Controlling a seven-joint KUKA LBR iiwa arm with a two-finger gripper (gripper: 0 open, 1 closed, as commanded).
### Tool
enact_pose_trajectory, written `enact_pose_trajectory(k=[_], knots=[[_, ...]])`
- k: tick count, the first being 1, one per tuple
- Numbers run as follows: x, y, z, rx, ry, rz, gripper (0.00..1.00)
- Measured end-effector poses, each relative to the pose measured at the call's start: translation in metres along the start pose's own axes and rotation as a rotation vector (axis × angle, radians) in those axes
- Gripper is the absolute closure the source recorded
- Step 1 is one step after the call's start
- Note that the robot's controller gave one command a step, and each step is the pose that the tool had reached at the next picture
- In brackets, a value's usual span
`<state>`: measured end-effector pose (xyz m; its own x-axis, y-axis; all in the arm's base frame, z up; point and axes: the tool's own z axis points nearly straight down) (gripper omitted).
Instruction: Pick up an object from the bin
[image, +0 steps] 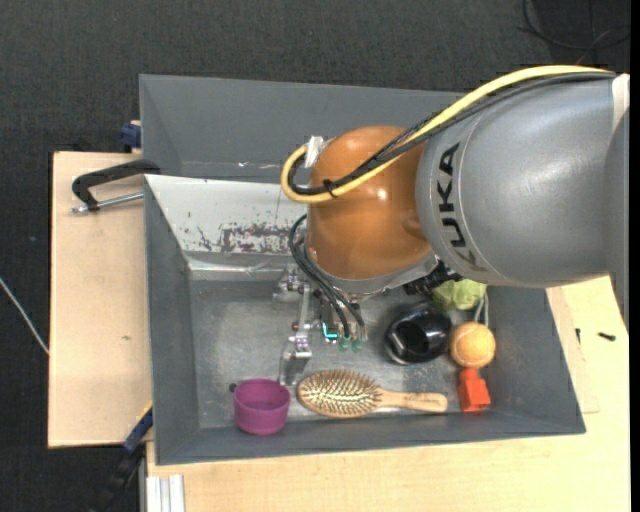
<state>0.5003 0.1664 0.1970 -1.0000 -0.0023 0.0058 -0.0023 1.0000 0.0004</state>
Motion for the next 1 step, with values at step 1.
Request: enact_pose_trajectory(k=[1], knots=[[-0.0017,-0.0008,-0.0028,-0.001,-0.006,0.002,0.0]])
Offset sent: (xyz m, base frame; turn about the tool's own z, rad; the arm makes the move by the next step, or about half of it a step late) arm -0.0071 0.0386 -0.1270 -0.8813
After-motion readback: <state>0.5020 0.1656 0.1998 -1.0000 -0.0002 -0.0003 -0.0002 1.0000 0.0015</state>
